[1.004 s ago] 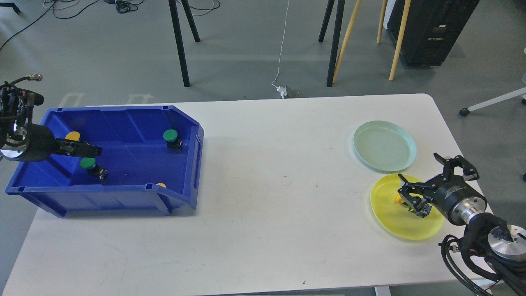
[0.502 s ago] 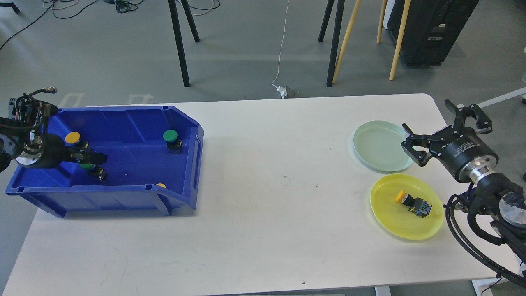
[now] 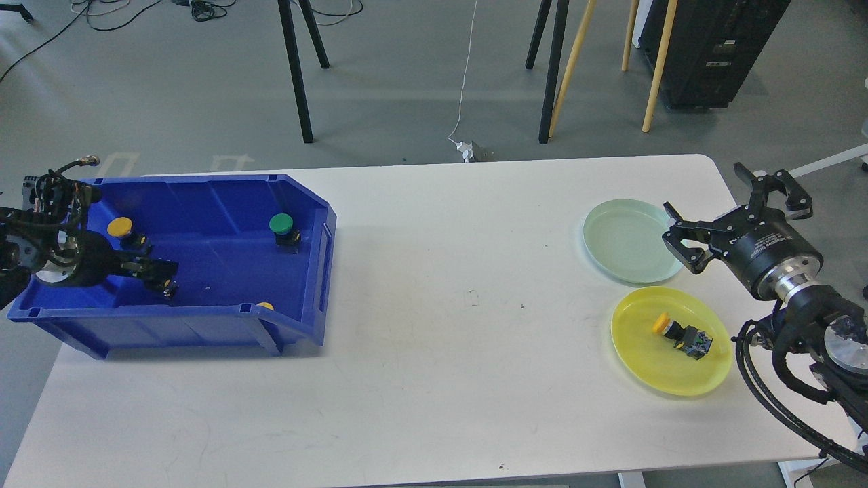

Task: Pass button and place on color plate
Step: 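Grasp a green-topped button in the blue bin with the left gripper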

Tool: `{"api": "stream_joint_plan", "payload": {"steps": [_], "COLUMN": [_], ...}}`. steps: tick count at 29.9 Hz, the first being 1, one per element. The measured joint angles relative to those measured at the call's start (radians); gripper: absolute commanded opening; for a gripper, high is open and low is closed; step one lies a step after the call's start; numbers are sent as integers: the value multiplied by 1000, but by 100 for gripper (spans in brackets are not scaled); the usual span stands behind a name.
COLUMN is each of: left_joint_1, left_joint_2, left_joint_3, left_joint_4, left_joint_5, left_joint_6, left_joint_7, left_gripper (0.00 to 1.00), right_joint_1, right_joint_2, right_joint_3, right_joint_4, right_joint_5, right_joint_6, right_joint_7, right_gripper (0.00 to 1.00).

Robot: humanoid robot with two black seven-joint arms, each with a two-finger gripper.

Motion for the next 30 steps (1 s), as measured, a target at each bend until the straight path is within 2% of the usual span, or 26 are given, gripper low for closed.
{"api": "stream_joint_plan", "payload": {"steps": [5, 9, 14, 20, 23, 30], "left_joint_1": [15, 22, 23, 23, 23, 24], "left_joint_2": [-19, -22, -22, -18, -18, -18], "left_joint_3": [-1, 0, 2, -1, 0, 7], "left_joint_4": [18, 20, 21, 22, 22, 22], "left_joint_5": [-1, -1, 0, -6, -6, -3], "left_joint_6": [4, 5, 8, 32, 35, 37], "left_joint_7": [0, 0, 0, 0, 0, 0], "left_gripper": [76, 62, 59, 33, 10, 5], "right_joint_1": [-1, -2, -3, -7, -10, -11], "right_joint_2": [0, 0, 0, 0, 0, 0], "right_joint_3": [0, 0, 0, 0, 0, 0], "right_joint_4": [0, 0, 0, 0, -1, -1], "right_joint_5": [0, 0, 0, -1, -1, -1], "right_joint_6": [0, 0, 0, 0, 0, 0], "right_joint_7": [0, 0, 0, 0, 0, 0], "right_gripper": [100, 100, 100, 100, 100, 100]}}
